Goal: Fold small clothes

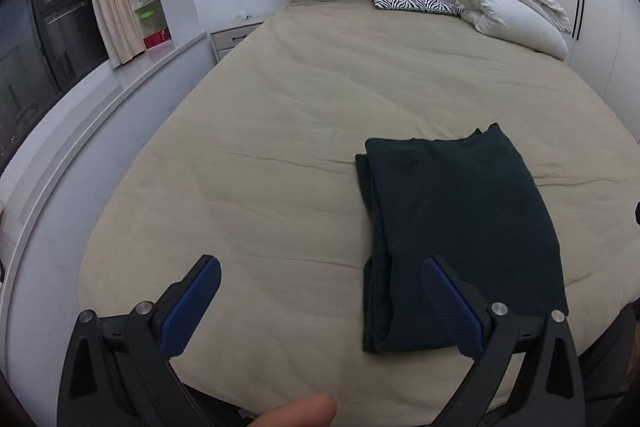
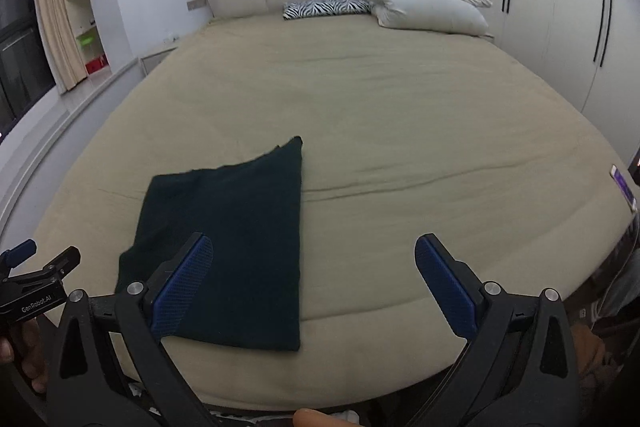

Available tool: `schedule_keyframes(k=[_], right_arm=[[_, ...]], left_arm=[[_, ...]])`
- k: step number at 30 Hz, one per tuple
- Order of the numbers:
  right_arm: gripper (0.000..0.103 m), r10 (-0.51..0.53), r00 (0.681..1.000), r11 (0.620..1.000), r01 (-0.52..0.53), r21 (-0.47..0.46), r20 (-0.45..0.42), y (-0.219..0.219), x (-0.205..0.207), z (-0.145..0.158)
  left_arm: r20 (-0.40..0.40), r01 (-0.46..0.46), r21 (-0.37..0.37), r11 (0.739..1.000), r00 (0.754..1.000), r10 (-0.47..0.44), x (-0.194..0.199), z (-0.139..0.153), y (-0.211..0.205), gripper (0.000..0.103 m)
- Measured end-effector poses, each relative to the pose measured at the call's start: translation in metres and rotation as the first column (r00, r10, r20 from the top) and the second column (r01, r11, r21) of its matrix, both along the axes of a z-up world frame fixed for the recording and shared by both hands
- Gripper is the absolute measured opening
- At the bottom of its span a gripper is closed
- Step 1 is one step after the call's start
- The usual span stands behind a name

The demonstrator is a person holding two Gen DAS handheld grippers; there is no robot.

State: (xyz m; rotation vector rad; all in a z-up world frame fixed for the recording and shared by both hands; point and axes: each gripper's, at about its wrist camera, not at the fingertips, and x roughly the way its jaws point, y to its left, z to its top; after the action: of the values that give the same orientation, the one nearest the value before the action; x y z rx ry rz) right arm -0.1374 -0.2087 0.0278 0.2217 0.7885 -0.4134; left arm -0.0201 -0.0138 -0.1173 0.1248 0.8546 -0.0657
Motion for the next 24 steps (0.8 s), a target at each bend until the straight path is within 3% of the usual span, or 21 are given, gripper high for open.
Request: schedule_keyframes(k=[5, 24], right_arm=[[0.103, 0.009, 0.999, 1.000, -0.009, -0.018, -0.040, -0.002, 0.010, -0.024], [0.103, 0.030, 0.997, 0.999, -0.031, -0.011, -0.077, 0.008, 0.021, -0.023]], left_arm=[[-0.030, -0.005, -0.006, 1.000, 1.000, 0.005, 0.004, -0.010, 0.002, 0.103], [-0.061, 0.004, -0.025, 1.000, 0.998, -0.006, -0.003, -0.015, 0.002, 0.103]])
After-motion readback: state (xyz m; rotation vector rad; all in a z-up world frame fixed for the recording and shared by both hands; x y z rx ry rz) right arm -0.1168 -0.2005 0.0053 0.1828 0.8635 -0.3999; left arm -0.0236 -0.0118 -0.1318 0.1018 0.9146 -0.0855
